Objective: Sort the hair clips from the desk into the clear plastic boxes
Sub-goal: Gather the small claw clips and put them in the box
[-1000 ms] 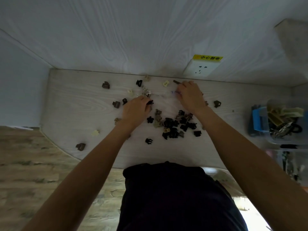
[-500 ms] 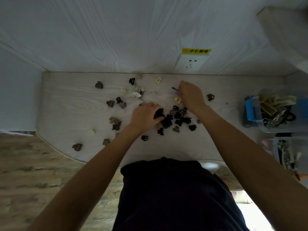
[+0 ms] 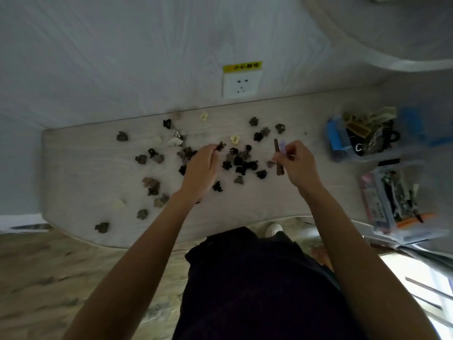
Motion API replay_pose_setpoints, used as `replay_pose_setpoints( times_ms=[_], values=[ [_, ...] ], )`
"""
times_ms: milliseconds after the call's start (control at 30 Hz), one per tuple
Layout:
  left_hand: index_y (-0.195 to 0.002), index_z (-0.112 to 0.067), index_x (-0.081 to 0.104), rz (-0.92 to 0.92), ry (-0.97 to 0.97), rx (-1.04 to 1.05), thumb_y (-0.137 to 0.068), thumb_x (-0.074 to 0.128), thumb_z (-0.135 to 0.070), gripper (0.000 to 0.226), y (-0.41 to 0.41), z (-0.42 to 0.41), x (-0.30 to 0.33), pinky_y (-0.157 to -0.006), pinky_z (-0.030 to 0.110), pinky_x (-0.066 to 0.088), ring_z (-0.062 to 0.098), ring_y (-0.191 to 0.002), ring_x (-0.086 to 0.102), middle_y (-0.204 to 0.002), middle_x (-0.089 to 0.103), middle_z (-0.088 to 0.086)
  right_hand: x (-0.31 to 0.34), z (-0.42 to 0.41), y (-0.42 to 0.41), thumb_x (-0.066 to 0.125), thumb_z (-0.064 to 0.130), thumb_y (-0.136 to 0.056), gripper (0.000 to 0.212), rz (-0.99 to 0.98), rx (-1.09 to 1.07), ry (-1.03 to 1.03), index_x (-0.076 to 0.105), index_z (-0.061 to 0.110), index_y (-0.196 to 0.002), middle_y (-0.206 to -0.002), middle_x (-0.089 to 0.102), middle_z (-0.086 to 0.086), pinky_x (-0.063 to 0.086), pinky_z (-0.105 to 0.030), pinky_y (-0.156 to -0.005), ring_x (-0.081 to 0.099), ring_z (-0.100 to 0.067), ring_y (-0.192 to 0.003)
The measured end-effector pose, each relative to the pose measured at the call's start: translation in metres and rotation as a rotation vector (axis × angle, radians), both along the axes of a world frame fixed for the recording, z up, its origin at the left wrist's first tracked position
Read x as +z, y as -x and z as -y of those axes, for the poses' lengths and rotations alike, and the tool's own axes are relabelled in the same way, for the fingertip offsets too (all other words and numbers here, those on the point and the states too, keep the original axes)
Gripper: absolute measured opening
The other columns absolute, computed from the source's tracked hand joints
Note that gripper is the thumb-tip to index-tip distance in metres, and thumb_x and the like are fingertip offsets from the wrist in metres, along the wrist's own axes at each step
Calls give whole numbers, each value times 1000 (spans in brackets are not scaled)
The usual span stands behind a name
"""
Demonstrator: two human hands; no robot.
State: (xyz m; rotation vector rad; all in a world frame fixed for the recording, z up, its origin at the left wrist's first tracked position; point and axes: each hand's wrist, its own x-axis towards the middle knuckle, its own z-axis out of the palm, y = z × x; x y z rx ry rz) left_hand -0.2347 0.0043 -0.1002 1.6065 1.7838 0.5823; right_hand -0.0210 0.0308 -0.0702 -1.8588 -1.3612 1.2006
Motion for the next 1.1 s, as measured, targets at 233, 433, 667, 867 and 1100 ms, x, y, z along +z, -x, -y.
replay_pose_setpoints(
  times_ms=[233,433,667,867,1100],
  values=[
    [-119,-18,62,-54,-196,-468,-96,47,-23,28,-128,15,16,-64,21,38,17,-77,57,-93,65,4,22,59,-135,49,-2,-91,16,-76,-130,-32,52,5,-106,-81,58,2,49,-17,-55,64,5,-57],
    [-111,-22,66,-158,-399,-692,-92,52,-19,24,-259,22,23,-78,35,41,22,-87,59,-96,69,1,17,76,-251,48,18,-92,27,450,-95,-72,59,0,-109,-104,63,-24,42,-36,-80,59,-36,-96],
    [-97,-22,71,-236,-435,-717,-86,61,-24,15,-353,26,31,-91,35,38,21,-96,61,-96,72,-1,9,69,-291,49,9,-92,23,423,43,-76,60,-3,-108,-103,64,-25,37,-31,-76,59,-37,-94],
    [-118,-25,63,-395,-283,-677,-92,52,-20,29,-370,14,21,-110,37,19,23,-130,37,-134,54,-4,-1,70,-306,48,14,-90,21,419,128,-116,60,11,-107,-100,65,-12,47,-36,-77,60,-28,-91],
    [-101,-23,66,-41,-249,-20,-92,48,-29,21,-312,36,30,-74,28,49,13,-83,62,-94,70,-2,11,89,-269,47,25,-87,24,544,115,-472,64,10,-96,-87,68,-12,53,-41,-71,61,-32,-82]
  ],
)
